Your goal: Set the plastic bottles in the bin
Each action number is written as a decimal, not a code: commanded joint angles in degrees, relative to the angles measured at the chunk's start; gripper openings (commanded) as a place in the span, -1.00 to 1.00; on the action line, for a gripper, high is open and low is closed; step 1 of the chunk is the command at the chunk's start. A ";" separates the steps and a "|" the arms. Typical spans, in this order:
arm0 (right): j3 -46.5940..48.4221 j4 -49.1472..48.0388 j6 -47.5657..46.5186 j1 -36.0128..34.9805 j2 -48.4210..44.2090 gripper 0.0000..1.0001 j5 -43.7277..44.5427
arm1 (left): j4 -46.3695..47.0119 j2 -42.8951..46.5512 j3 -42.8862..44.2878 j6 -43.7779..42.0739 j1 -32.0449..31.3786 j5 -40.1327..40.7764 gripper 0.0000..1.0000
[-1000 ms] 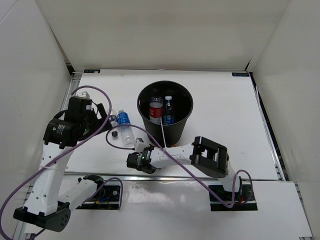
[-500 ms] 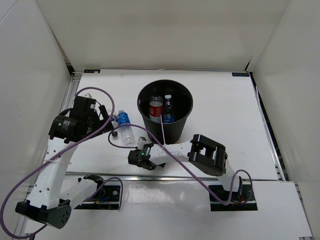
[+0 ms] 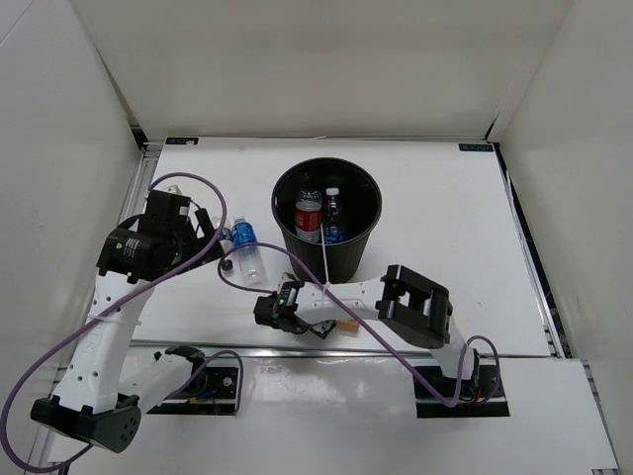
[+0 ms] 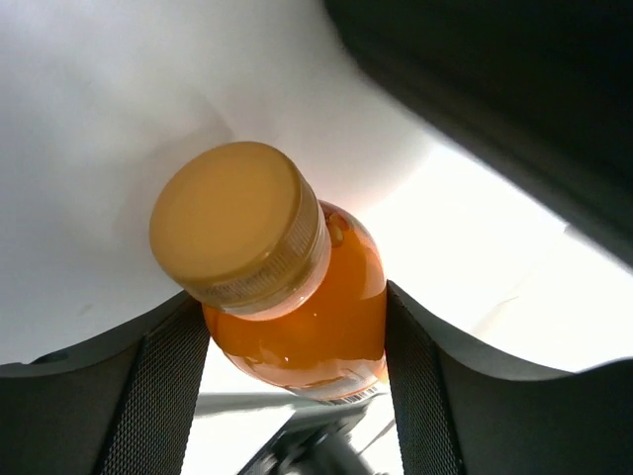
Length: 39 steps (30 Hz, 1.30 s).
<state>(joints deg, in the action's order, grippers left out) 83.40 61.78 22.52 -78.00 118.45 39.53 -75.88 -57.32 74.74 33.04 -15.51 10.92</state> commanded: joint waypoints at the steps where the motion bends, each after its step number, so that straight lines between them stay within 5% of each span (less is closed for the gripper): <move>1: 3.44 1.67 7.45 0.21 -4.71 -0.43 -8.50 | -3.58 0.54 2.25 -0.61 -0.31 1.38 1.00; 13: 19.94 21.95 15.17 -3.04 -17.90 -0.57 -5.35 | -4.10 1.07 2.79 2.91 -0.31 8.68 1.00; 23: 47.63 21.98 3.76 -3.57 -21.42 -0.58 -4.83 | -4.10 -0.68 2.78 2.82 -0.31 8.68 1.00; 30: 42.82 4.43 -3.27 6.17 -22.66 -0.48 5.46 | -2.53 -1.22 1.73 2.30 -0.31 6.93 1.00; 39: 47.23 -6.75 -14.17 18.05 -15.01 -0.14 0.13 | -1.91 -1.22 1.11 1.68 -0.31 6.40 1.00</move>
<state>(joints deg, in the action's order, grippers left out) 130.06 61.34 13.30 -60.60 103.74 41.52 -76.99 -58.81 76.42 35.20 -15.57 17.54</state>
